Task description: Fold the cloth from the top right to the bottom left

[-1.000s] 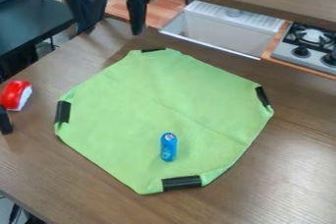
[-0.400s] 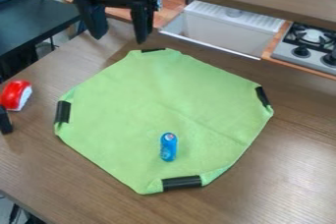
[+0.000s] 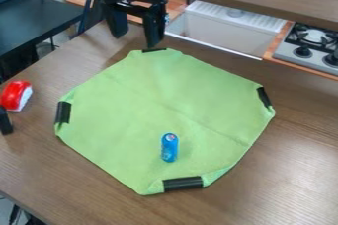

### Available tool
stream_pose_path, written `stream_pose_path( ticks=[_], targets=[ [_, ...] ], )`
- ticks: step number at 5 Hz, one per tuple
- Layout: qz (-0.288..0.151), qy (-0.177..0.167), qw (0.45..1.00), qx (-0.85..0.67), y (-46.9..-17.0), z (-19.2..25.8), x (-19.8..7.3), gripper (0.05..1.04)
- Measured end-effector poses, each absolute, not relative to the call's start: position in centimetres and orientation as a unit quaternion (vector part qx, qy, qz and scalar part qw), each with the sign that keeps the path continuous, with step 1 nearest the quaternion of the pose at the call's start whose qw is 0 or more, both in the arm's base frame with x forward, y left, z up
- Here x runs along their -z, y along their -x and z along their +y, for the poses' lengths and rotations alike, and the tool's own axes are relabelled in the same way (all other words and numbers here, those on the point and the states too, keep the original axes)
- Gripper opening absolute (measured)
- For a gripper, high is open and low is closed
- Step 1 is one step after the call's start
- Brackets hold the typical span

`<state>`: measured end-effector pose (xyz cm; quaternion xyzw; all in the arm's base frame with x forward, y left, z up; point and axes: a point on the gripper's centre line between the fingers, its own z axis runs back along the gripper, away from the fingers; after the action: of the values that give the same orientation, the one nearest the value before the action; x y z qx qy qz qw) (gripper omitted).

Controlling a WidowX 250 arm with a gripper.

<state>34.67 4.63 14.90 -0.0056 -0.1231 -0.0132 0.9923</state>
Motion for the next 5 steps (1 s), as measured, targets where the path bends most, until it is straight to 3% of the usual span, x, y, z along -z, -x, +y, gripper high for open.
stream_pose_path(
  ticks=[1,2,3,5],
  targets=[
    [-0.146,0.000,0.980,0.137,-36.6,4.8,-14.5,1.001],
    [-0.134,-0.016,0.974,0.184,-38.0,5.9,-13.9,1.001],
    [-0.147,-0.065,0.975,0.155,-39.9,7.8,-12.7,1.001],
    [-0.177,-0.092,0.972,0.122,-43.1,10.9,-11.0,1.001]
  ],
)
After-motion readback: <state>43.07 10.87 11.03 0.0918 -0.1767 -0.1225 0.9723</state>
